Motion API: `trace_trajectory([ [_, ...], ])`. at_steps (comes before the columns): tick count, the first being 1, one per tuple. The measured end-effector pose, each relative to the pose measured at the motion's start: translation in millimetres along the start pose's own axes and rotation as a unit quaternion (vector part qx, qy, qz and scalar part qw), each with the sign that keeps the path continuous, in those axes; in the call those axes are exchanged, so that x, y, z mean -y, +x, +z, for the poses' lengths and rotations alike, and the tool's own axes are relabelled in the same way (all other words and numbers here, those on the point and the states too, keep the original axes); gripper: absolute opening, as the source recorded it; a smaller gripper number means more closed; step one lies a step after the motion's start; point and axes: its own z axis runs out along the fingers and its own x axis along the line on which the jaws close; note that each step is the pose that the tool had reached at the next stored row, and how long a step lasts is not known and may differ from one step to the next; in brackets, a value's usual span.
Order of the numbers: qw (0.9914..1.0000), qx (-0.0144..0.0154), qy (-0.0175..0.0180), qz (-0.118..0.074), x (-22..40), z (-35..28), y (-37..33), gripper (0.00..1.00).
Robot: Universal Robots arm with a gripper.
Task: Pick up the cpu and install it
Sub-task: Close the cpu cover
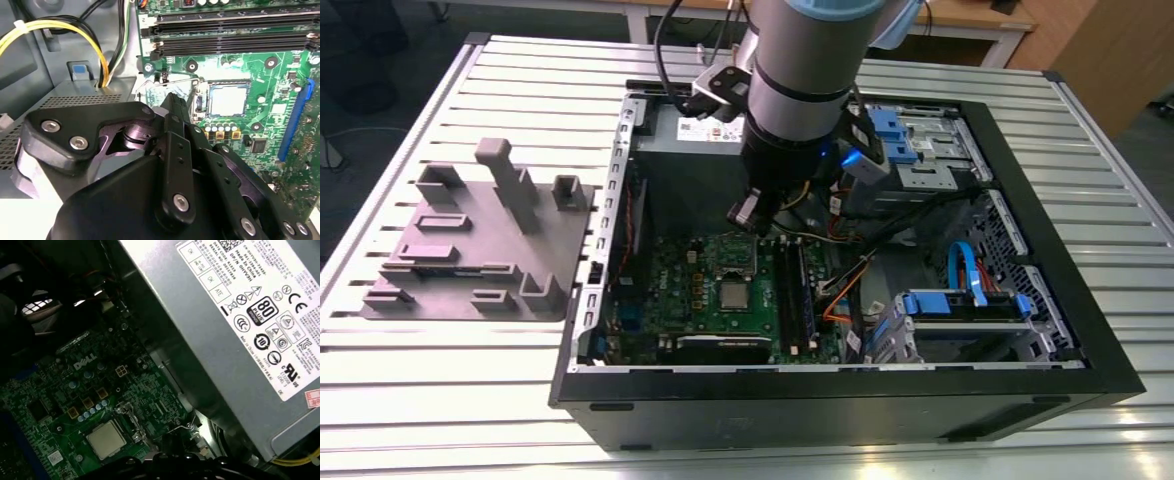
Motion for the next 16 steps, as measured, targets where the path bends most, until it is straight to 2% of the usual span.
trace_trajectory([
  [12, 1.0, -0.0001, 0.0001, 0.0, 6.0, -0.5, 8.6, 0.1],
  [16, 1.0, -0.0011, 0.0007, 0.0, 8.4, -0.7, 12.2, 0.1],
])
